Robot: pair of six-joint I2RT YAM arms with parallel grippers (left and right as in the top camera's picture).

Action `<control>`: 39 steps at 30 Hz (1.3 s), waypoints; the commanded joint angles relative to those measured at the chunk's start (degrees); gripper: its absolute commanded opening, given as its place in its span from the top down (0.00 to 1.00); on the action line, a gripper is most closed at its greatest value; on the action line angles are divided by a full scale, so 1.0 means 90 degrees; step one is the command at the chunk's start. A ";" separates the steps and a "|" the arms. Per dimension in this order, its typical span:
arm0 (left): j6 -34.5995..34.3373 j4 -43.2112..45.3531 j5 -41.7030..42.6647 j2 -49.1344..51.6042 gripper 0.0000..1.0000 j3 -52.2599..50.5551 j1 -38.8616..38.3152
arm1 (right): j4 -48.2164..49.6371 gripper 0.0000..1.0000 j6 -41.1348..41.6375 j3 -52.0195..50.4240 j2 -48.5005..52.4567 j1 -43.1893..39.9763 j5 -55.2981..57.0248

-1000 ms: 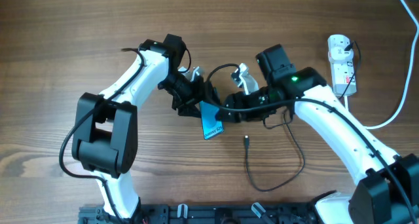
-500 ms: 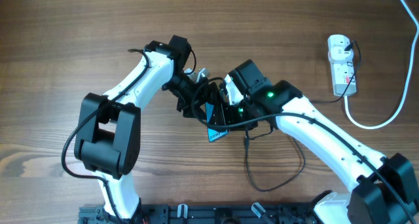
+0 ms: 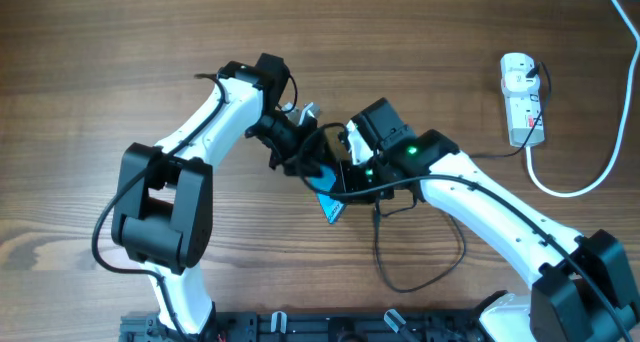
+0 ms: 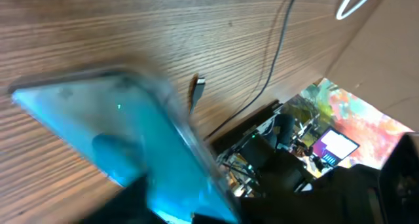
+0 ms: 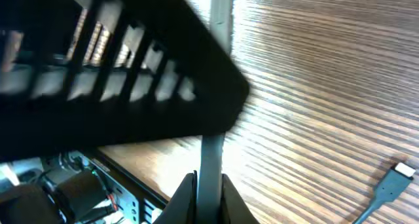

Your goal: Plug charger to phone and switch on socket

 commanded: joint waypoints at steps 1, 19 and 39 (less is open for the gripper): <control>0.0034 0.0039 0.0126 -0.0119 0.48 0.0007 -0.0058 | 0.0109 0.96 -0.0202 0.0107 -0.0007 0.0044 -0.0287; 0.3541 0.0083 0.4345 -0.0121 0.06 0.0007 0.1158 | 0.2397 0.96 0.0335 0.0107 -0.0010 -0.1926 -0.3249; 0.3531 0.1362 0.4641 -0.0121 0.26 0.0007 0.1673 | 0.3682 0.96 0.1154 0.0104 -0.0010 -0.2599 -0.4056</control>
